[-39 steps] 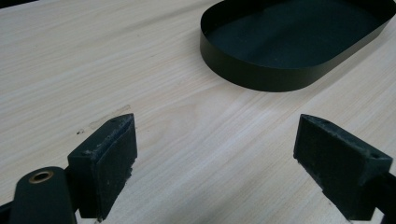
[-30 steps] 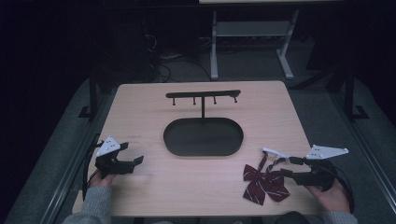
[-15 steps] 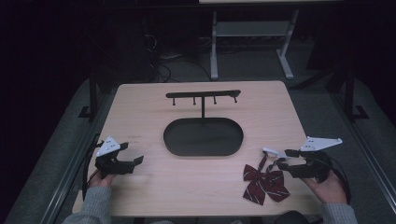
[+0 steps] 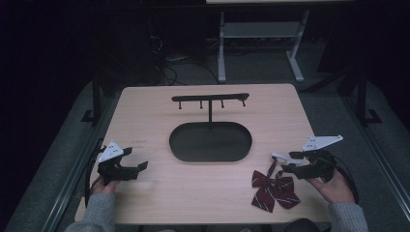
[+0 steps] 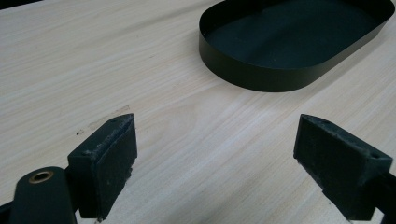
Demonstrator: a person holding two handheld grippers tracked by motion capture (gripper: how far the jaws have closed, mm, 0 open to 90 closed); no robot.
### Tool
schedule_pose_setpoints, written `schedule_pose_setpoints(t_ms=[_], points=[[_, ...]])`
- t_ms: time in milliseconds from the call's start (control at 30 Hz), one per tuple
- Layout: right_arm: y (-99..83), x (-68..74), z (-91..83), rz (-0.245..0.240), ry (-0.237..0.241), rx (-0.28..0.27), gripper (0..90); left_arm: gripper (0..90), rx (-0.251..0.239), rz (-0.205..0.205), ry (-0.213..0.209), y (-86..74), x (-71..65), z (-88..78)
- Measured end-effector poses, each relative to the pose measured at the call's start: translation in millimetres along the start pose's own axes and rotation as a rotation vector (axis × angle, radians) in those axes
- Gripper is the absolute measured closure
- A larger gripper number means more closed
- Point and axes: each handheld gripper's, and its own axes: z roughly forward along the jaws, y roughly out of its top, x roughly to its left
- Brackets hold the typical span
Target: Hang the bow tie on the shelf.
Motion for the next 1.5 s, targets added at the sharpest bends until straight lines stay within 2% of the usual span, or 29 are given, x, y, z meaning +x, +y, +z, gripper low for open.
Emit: schedule_pose_setpoints(t_ms=[300, 367, 400, 433, 567, 767, 933, 1000, 1167, 1200, 1333, 1500], points=[[8.8, -5.7, 5.7, -0.016, 0.001, 0.03, 39.5, 13.0, 0.003, -0.002, -0.001, 0.0, 0.6, 0.6], [11.4, -6.4, 8.2, -0.027, -0.001, 0.042, 40.8, 13.0, 0.011, 0.009, 0.0, 0.1, 0.7, 0.2], [13.5, -7.1, 10.3, -0.038, 0.0, 0.048, 41.6, 13.0, 0.004, -0.002, -0.001, 0.0, -0.3, 0.6], [16.5, -8.7, 13.8, -0.057, -0.005, 0.055, 43.9, 13.0, 0.001, 0.004, -0.001, 0.1, -0.1, 0.5], [19.6, -12.0, 19.1, -0.05, -0.007, 0.077, 45.5, 13.0, 0.001, -0.001, -0.001, 0.0, 0.1, 0.2], [23.1, -24.2, 27.9, -0.037, 0.002, 0.101, 49.9, 13.0, 0.009, 0.002, -0.001, 0.4, 0.0, -0.1], [18.8, -35.4, 35.8, 0.0, 0.003, 0.141, 51.5, 13.1, 0.008, -0.001, -0.002, 0.3, 0.1, -0.1], [13.7, -38.9, 39.8, 0.013, 0.017, 0.159, 52.7, 13.0, 0.008, 0.001, -0.003, 0.3, 0.1, 0.0], [7.9, -41.1, 44.3, 0.02, 0.014, 0.185, 54.7, 13.0, 0.012, 0.0, -0.004, 0.2, -0.2, 0.3], [6.7, -41.4, 46.4, 0.018, 0.006, 0.204, 56.9, 13.0, 0.013, 0.001, -0.004, 0.2, -0.4, 0.6], [7.1, -40.8, 49.4, 0.004, -0.006, 0.212, 62.7, 13.0, 0.013, 0.001, -0.006, 0.2, -0.6, 0.5], [6.6, -41.6, 54.3, 0.002, -0.006, 0.236, 65.5, 13.0, 0.016, -0.001, -0.006, 0.2, -0.4, 0.6]])
